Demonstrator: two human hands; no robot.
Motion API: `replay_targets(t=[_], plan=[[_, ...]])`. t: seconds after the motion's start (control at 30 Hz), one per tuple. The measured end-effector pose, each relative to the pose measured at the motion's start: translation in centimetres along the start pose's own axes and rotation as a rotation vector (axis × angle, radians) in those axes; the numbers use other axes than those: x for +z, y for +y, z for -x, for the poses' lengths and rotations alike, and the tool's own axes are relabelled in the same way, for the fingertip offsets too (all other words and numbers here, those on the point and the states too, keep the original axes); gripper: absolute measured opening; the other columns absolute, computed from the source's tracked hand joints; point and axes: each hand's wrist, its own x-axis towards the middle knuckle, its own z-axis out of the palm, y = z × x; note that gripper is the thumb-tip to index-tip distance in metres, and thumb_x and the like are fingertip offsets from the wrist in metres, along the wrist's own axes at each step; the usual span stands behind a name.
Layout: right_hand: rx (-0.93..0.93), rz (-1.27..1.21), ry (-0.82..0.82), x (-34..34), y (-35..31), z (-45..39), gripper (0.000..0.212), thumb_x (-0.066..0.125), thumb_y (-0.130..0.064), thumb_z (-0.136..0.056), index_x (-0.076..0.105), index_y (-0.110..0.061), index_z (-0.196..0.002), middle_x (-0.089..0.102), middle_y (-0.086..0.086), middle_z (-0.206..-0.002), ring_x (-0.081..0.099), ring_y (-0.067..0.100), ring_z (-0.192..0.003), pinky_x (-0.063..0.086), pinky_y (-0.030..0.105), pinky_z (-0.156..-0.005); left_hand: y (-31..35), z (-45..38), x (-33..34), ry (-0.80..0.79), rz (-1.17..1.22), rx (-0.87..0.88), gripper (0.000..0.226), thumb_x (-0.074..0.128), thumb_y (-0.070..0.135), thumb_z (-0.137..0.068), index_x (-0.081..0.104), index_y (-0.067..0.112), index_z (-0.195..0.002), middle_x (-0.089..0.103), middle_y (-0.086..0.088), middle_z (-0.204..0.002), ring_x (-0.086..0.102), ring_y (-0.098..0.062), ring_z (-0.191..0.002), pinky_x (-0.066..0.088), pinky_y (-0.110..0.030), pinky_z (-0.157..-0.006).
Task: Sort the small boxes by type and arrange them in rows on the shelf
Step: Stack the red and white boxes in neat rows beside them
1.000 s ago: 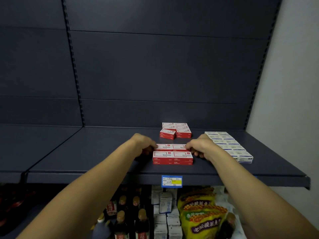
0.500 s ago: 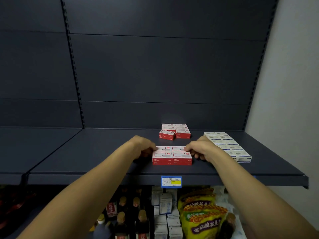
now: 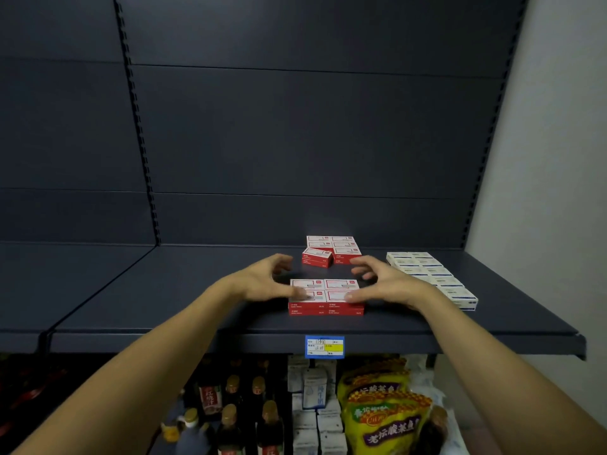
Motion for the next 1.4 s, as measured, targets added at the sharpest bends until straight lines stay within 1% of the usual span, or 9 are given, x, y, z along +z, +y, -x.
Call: replay_targets(t=[0.17, 0.4, 0.67, 0.83, 0.97, 1.1, 1.27, 1.33, 1.4], plan=[[-0.095, 0.095, -0.108, 0.9, 0.6, -0.4, 0.11, 0.093, -0.041, -0.058, 0.029, -0.042, -0.148, 0.049, -0.017, -0.137, 0.044, 0.007, -0.129, 0.037, 0.036, -0.112, 0.3, -0.4, 1.4, -0.106, -0.061, 0.106, 0.102, 0.09, 0.036, -0.07, 0.028, 0.03, -0.151, 0.048, 0.014, -0.134, 0.045, -0.008, -0.126, 0.041, -0.026, -0.103], [-0.141, 0.028, -0.085, 1.5, 1.2, -0.9, 0.098, 0.094, -0.031, -0.06, 0.04, -0.045, -0.14, 0.054, -0.017, -0.128, 0.05, 0.006, -0.122, 0.042, 0.035, -0.11, -0.2, -1.5, 2.3, -0.087, -0.055, 0.195, 0.097, 0.09, 0.033, -0.069, 0.033, 0.033, -0.148, 0.054, 0.016, -0.126, 0.052, -0.004, -0.118, 0.045, -0.024, -0.101], [-0.115, -0.003, -0.102, 1.5, 1.1, -1.5, 0.097, 0.093, -0.018, -0.064, 0.041, -0.038, -0.143, 0.051, -0.01, -0.132, 0.053, 0.006, -0.117, 0.046, 0.027, -0.104, -0.5, -2.1, 2.5, -0.083, -0.01, 0.178, 0.096, 0.093, 0.033, -0.066, 0.04, 0.031, -0.146, 0.053, 0.014, -0.128, 0.053, -0.003, -0.117, 0.045, -0.021, -0.1], [-0.099, 0.014, -0.101, 1.5, 1.1, -1.4, 0.097, 0.093, -0.019, -0.064, 0.041, -0.035, -0.144, 0.052, -0.012, -0.132, 0.054, 0.005, -0.116, 0.047, 0.025, -0.101, -0.3, -2.0, 2.5, -0.077, -0.035, 0.177, 0.091, 0.092, 0.033, -0.067, 0.042, 0.03, -0.143, 0.053, 0.014, -0.126, 0.054, -0.003, -0.113, 0.046, -0.018, -0.096], [-0.106, 0.003, -0.085, 1.6, 1.1, -1.3, 0.096, 0.094, -0.022, -0.062, 0.043, -0.038, -0.142, 0.052, -0.011, -0.132, 0.055, 0.008, -0.116, 0.05, 0.029, -0.1, -0.3, -2.2, 2.7, -0.073, -0.043, 0.19, 0.09, 0.091, 0.031, -0.066, 0.044, 0.03, -0.143, 0.056, 0.014, -0.123, 0.057, -0.005, -0.113, 0.05, -0.028, -0.101], [-0.099, 0.015, -0.091, 1.4, 0.9, -1.3, 0.096, 0.094, -0.025, -0.061, 0.043, -0.039, -0.141, 0.052, -0.012, -0.131, 0.054, 0.008, -0.117, 0.05, 0.03, -0.101, 0.0, -2.2, 2.6, -0.107, -0.058, 0.174, 0.093, 0.09, 0.031, -0.069, 0.039, 0.028, -0.147, 0.053, 0.013, -0.126, 0.055, -0.005, -0.114, 0.048, -0.023, -0.099], [-0.096, 0.038, -0.12, 0.4, 0.4, -1.3, 0.095, 0.093, -0.038, -0.062, 0.041, -0.037, -0.141, 0.056, -0.013, -0.128, 0.056, 0.004, -0.114, 0.046, 0.027, -0.102, 0.7, -2.3, 1.2, -0.151, -0.017, 0.168, 0.096, 0.087, 0.048, -0.07, 0.034, 0.032, -0.149, 0.05, 0.011, -0.134, 0.05, -0.009, -0.123, 0.042, -0.022, -0.1], [-0.1, -0.042, -0.03, -0.1, 0.4, -1.8, 0.087, 0.088, -0.051, -0.06, 0.051, -0.033, -0.136, 0.061, -0.01, -0.124, 0.059, 0.006, -0.113, 0.047, 0.031, -0.104, 1.0, -2.6, 0.4, -0.07, 0.067, 0.162, 0.094, 0.079, 0.065, -0.069, 0.043, 0.026, -0.146, 0.055, 0.01, -0.133, 0.053, -0.01, -0.123, 0.044, -0.025, -0.102], [-0.082, -0.116, 0.111, -0.6, 0.5, -2.6, 0.065, 0.085, -0.047, -0.069, 0.059, -0.028, -0.126, 0.065, -0.006, -0.117, 0.063, 0.009, -0.108, 0.05, 0.033, -0.102, 1.1, -3.2, -0.2, 0.058, 0.092, 0.121, 0.079, 0.07, 0.068, -0.077, 0.053, 0.022, -0.139, 0.059, 0.008, -0.13, 0.056, -0.011, -0.12, 0.045, -0.028, -0.103]])
